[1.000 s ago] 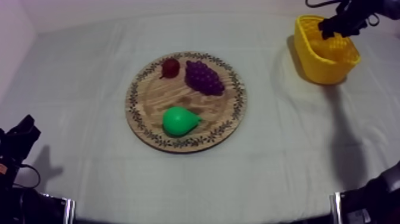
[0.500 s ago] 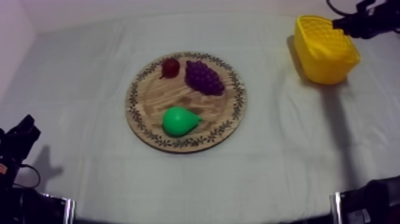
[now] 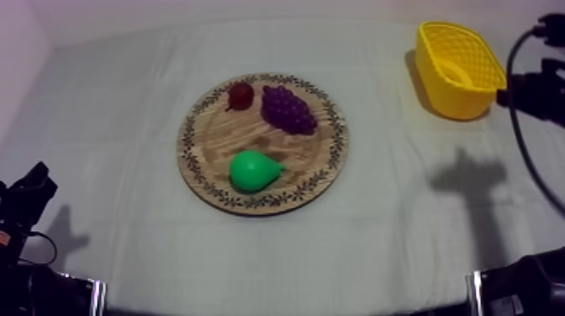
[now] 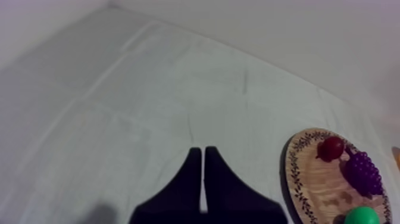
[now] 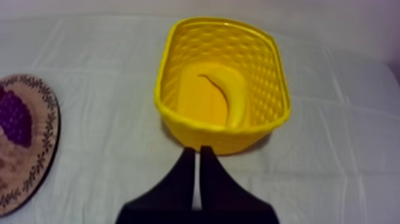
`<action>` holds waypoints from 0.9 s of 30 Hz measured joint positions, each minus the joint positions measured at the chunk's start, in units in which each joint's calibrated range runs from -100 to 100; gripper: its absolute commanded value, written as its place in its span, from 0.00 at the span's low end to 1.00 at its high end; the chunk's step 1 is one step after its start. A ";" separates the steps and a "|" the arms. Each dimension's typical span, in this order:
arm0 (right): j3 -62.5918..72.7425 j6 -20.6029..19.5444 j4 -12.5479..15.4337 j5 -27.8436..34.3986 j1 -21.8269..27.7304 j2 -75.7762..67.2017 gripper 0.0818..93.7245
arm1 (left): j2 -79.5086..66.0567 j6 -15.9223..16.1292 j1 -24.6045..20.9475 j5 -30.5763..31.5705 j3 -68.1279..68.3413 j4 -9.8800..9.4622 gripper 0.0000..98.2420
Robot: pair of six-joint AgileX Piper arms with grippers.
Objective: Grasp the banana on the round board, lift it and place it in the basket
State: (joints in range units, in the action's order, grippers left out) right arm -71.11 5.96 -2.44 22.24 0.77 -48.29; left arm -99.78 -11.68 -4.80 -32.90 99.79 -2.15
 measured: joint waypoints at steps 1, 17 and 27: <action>-2.17 0.69 0.71 0.17 -0.10 -2.77 0.00 | 0.00 0.00 0.00 0.00 0.00 0.00 0.00; -28.36 5.08 4.01 3.77 0.55 -36.73 0.00 | 0.00 0.00 0.00 0.00 0.00 0.00 0.00; -28.65 -2.31 4.27 13.80 0.90 -46.90 0.01 | 0.00 0.00 0.00 0.00 0.00 0.00 0.00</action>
State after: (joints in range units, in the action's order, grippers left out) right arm -99.76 3.65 1.82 36.03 1.67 -95.19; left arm -99.78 -11.68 -4.80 -32.90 99.79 -2.15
